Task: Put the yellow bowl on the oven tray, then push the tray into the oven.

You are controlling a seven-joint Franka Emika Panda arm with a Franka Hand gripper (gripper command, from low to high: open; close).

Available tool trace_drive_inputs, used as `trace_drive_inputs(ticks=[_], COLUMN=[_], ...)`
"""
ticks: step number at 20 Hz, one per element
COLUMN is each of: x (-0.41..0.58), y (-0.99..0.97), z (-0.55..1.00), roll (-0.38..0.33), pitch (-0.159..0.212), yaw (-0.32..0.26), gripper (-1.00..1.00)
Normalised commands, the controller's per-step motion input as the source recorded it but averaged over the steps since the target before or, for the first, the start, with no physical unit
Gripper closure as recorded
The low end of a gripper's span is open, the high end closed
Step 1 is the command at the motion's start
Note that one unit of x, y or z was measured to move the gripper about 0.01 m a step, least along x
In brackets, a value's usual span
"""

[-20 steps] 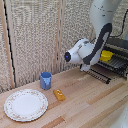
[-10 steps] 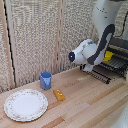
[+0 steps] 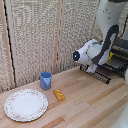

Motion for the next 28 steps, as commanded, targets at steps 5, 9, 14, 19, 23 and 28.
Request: trace_drive_inputs(ticks=[5, 9, 14, 19, 23, 28], x=[0.0, 0.0, 0.039, 0.078, 0.218, 0.355], y=[-0.1, -0.15, -0.21, -0.19, -0.17, -0.22], z=[0.13, 0.19, 0.17, 0.19, 0.27, 0.49], roll=[0.0, 0.001, 0.015, 0.039, 0.113, 0.231], pitch=[0.0, 0.0, 0.01, 0.036, 0.113, 0.058], yaw=[0.001, 0.0, 0.012, 0.019, 0.034, 0.03], gripper=[1.0, 1.0, 1.0, 1.0, 1.0, 1.0])
